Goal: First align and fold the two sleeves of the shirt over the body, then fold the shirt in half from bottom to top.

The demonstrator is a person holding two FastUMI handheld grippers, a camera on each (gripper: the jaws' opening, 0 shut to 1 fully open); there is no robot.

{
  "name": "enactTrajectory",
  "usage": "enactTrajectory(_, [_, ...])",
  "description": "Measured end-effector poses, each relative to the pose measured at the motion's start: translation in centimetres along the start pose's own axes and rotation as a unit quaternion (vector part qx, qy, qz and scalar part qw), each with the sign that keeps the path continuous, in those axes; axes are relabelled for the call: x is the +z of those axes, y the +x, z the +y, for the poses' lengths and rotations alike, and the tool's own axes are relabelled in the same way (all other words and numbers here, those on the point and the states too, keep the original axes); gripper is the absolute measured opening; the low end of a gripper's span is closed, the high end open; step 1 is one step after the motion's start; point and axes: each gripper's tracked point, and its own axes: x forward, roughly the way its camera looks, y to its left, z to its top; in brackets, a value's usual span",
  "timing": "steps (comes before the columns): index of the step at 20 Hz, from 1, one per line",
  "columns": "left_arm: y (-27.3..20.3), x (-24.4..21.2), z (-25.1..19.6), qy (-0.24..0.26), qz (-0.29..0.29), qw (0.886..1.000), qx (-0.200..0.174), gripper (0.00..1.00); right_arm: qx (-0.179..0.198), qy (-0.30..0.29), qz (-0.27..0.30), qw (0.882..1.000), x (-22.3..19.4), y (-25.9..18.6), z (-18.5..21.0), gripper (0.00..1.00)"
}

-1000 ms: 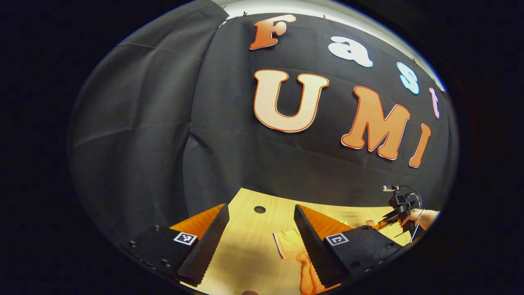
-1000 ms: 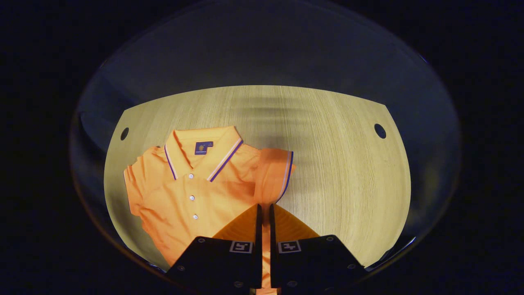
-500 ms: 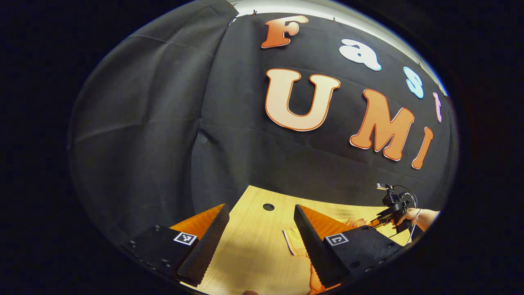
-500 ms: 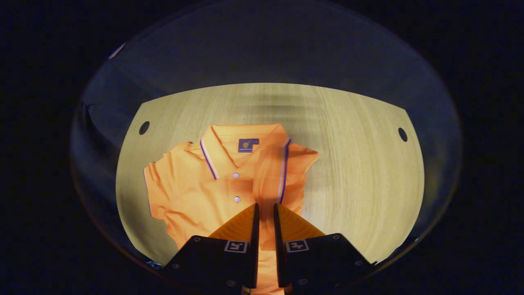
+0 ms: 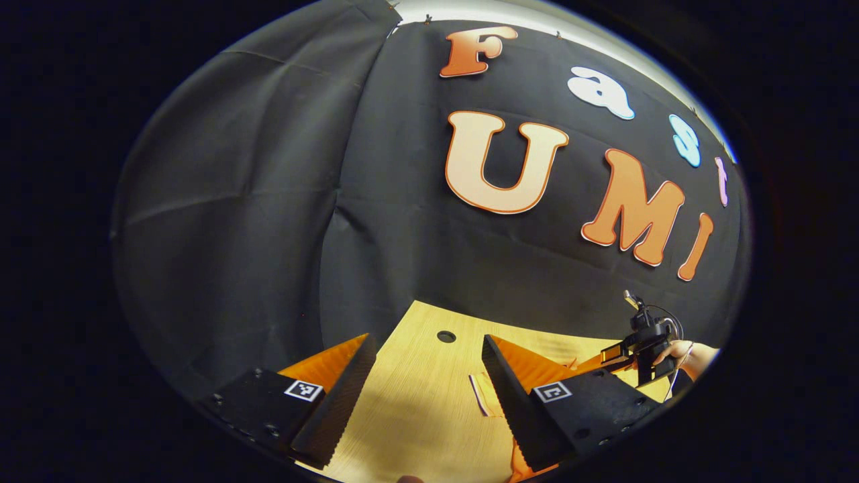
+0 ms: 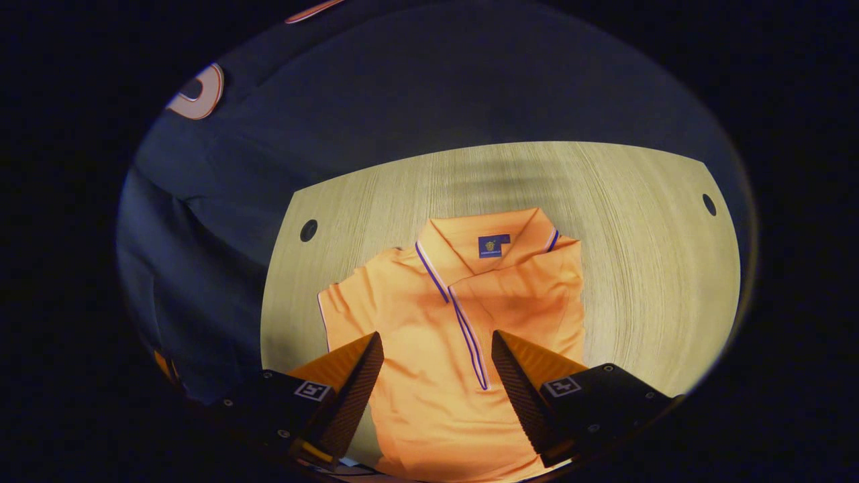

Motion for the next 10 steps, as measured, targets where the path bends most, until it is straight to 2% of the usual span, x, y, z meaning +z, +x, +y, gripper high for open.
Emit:
enactTrajectory(3, [0.6,0.4,-0.6,0.004,0.001,1.000,-0.003,0.98,-0.006,-0.005,-0.018,1.000,0.5,-1.1,-0.2,0.99])
enactTrajectory(10, [2.6,1.9,-4.2,0.020,-0.004,0.999,-0.037,0.98,-0.017,-0.023,-0.088,0.996,2.7,-5.6,-0.6,0.99])
